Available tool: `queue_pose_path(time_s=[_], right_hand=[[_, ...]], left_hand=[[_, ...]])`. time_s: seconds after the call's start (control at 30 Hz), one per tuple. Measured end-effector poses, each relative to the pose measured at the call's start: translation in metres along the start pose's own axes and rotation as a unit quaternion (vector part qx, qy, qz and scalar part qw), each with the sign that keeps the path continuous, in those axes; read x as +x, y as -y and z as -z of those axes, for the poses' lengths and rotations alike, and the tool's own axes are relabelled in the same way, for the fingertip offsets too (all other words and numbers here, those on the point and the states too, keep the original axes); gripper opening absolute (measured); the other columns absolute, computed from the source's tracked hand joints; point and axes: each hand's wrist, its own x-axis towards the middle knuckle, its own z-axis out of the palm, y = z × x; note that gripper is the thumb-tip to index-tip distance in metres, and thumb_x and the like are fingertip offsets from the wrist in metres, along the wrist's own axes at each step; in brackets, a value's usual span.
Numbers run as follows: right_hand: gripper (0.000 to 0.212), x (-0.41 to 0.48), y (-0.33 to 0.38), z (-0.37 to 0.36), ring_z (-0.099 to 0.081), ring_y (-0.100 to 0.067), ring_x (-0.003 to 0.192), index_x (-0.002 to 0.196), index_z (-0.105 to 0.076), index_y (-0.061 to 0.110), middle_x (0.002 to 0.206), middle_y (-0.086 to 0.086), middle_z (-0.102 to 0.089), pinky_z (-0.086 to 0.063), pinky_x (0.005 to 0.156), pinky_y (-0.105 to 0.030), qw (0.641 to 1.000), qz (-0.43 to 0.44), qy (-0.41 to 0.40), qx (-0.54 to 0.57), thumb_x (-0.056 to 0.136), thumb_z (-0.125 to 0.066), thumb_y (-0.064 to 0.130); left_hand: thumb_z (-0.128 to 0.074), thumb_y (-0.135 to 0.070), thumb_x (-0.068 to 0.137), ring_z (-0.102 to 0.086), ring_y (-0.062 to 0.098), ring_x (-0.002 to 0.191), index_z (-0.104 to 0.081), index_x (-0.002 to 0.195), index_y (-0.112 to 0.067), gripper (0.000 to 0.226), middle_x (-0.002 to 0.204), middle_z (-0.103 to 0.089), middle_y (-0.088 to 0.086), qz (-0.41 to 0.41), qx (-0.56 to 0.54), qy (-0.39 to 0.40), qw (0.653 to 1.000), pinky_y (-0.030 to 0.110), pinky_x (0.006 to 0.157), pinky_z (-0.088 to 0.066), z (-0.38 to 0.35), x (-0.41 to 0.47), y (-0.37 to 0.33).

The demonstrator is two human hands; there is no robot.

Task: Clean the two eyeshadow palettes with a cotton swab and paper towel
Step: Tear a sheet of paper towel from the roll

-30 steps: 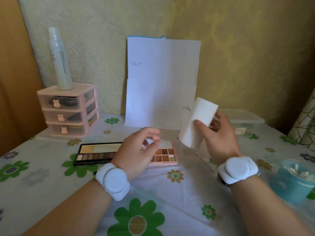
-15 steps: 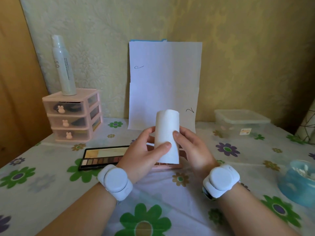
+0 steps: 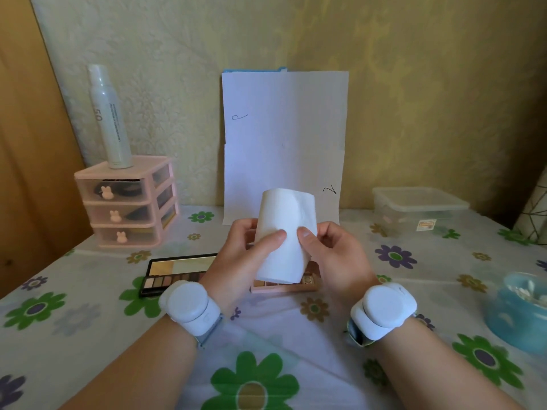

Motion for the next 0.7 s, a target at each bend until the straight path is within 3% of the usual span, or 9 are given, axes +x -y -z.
queue_pose_path(time_s=[0.07,0.13,0.23,0.33,0.47,0.53,0.6,0.7], right_hand=[[0.027,0.000,-0.001,0.000,-0.055,-0.021,0.060,0.080,-0.059,0.013,0.067,-0.006,-0.057,-0.051,0.061,-0.042,1.000,-0.007,0.004,0.004,0.088,-0.068,0.038],[0.023,-0.002,-0.001,-0.001,-0.050,-0.014,0.051,0.086,-0.056,0.013,0.060,0.001,-0.054,-0.045,0.053,-0.034,0.999,0.001,0.002,-0.033,0.094,-0.062,0.034],[0.016,-0.001,-0.002,0.000,-0.047,-0.009,0.046,0.090,-0.054,0.016,0.050,0.010,-0.053,-0.042,0.052,-0.031,0.997,0.010,-0.016,-0.075,0.098,-0.055,0.030],[0.010,-0.001,0.000,0.002,-0.059,-0.018,0.062,0.094,-0.055,0.023,0.067,0.002,-0.065,-0.052,0.060,-0.037,0.995,-0.003,-0.040,-0.093,0.098,-0.053,0.031],[0.009,0.002,0.003,0.007,-0.065,-0.025,0.089,0.095,-0.056,0.027,0.093,-0.005,-0.069,-0.052,0.074,-0.035,0.988,-0.026,-0.089,-0.122,0.099,-0.048,0.031],[0.023,0.004,0.005,0.007,-0.066,-0.032,0.094,0.094,-0.062,0.023,0.095,-0.008,-0.070,-0.055,0.084,-0.045,0.992,-0.054,-0.091,-0.071,0.092,-0.052,0.044],[0.051,0.004,0.008,0.005,-0.068,-0.037,0.093,0.091,-0.066,0.018,0.095,-0.011,-0.073,-0.054,0.088,-0.055,0.994,-0.072,-0.075,-0.030,0.076,-0.059,0.067],[0.068,0.002,0.011,0.005,-0.071,-0.030,0.084,0.085,-0.067,0.013,0.085,-0.009,-0.074,-0.056,0.084,-0.055,0.995,-0.072,-0.054,-0.049,0.066,-0.064,0.078]], left_hand=[[-0.078,-0.057,0.056,-0.071,0.028,0.105,-0.055,0.122,-0.027,0.077,0.119,-0.070,0.008,0.048,-0.086,0.000,0.995,0.060,0.094,-0.056,0.000,0.000,0.000],[-0.077,-0.049,0.066,-0.070,0.033,0.109,-0.056,0.130,-0.021,0.074,0.123,-0.071,0.012,0.080,-0.157,0.012,0.984,0.054,0.084,-0.059,0.001,0.001,-0.001],[-0.075,-0.040,0.080,-0.070,0.029,0.115,-0.067,0.128,-0.014,0.056,0.125,-0.073,0.010,0.094,-0.207,0.051,0.972,0.050,0.095,-0.056,0.001,0.000,-0.002],[-0.074,-0.029,0.082,-0.071,0.028,0.113,-0.070,0.122,-0.016,0.042,0.124,-0.074,0.009,0.070,-0.196,0.089,0.974,0.054,0.100,-0.054,0.000,-0.005,0.000],[-0.082,-0.029,0.072,-0.072,0.026,0.112,-0.051,0.136,-0.015,0.073,0.125,-0.073,0.008,0.053,-0.155,0.069,0.984,0.051,0.094,-0.057,-0.001,-0.004,0.001],[-0.088,-0.037,0.062,-0.073,0.025,0.109,-0.048,0.135,-0.018,0.086,0.125,-0.073,0.007,0.049,-0.144,0.036,0.988,0.052,0.092,-0.058,-0.001,-0.003,0.000],[-0.090,-0.044,0.063,-0.073,0.028,0.110,-0.050,0.136,-0.020,0.086,0.124,-0.073,0.007,0.051,-0.150,0.021,0.987,0.056,0.096,-0.056,0.000,-0.003,-0.002],[-0.079,-0.049,0.080,-0.073,0.027,0.109,-0.061,0.129,-0.020,0.060,0.118,-0.076,0.006,0.045,-0.144,0.036,0.988,0.054,0.098,-0.055,0.001,-0.006,-0.008]])
